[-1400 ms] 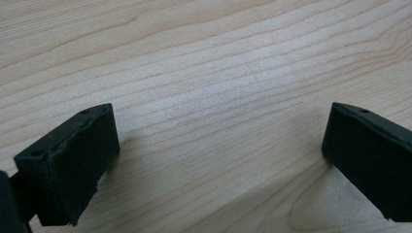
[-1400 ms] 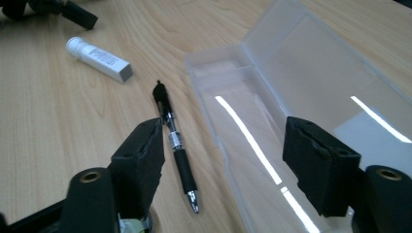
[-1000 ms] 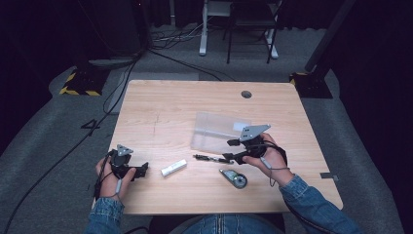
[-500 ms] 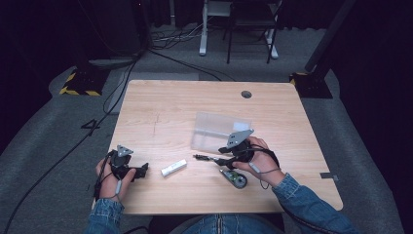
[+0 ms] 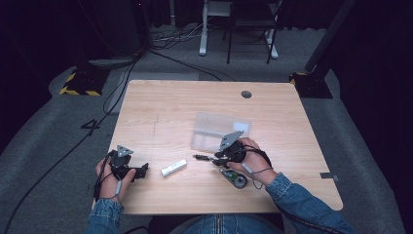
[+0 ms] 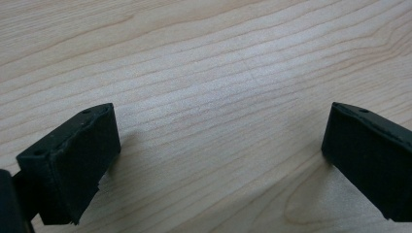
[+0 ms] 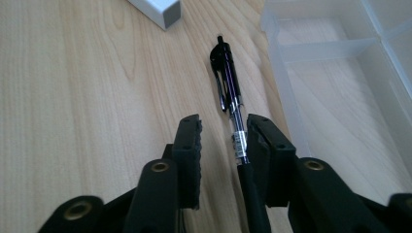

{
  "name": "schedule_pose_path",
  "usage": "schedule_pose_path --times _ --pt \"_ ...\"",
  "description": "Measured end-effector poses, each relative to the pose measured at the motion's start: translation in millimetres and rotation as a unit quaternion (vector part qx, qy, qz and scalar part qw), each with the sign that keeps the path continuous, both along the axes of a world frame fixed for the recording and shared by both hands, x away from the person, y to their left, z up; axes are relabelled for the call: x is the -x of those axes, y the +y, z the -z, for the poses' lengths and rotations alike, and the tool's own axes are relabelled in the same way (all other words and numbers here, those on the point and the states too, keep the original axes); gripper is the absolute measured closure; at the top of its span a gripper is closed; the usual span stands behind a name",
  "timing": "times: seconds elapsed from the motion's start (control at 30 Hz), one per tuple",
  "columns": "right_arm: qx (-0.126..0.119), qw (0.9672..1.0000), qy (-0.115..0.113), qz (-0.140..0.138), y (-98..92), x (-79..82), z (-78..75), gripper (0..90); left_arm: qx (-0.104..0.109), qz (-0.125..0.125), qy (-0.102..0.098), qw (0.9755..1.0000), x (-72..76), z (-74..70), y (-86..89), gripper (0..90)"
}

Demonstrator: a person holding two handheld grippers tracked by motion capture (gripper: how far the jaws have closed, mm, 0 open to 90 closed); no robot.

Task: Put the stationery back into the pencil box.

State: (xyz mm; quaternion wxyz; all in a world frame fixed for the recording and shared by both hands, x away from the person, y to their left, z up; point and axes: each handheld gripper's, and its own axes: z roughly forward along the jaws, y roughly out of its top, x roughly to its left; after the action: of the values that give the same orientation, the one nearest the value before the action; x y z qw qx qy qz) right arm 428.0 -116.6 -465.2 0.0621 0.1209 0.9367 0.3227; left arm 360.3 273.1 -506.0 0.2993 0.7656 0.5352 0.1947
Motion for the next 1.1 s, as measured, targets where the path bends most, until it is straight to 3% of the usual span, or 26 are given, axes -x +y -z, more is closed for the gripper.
schedule_pose_path --times 0.27,0.53,0.73,1.1 --pt "0.025 0.9996 -0.012 0.001 -1.2 -6.5 7.8 71.1 0.0 0.0 0.0 1.0 0.0 0.0 0.0 0.7" --pt "0.037 0.9993 -0.004 0.001 -2.5 -9.1 13.5 73.7 0.0 0.0 0.0 1.0 0.0 0.0 0.0 0.7" --pt "0.034 0.9994 0.0 -0.001 -3.3 -9.9 13.7 77.6 0.0 0.0 0.0 1.0 0.0 0.0 0.0 0.7" --pt "0.044 0.9989 -0.014 -0.011 -4.2 -8.9 12.8 80.1 0.001 0.0 0.0 1.0 0.0 0.1 0.0 0.7"
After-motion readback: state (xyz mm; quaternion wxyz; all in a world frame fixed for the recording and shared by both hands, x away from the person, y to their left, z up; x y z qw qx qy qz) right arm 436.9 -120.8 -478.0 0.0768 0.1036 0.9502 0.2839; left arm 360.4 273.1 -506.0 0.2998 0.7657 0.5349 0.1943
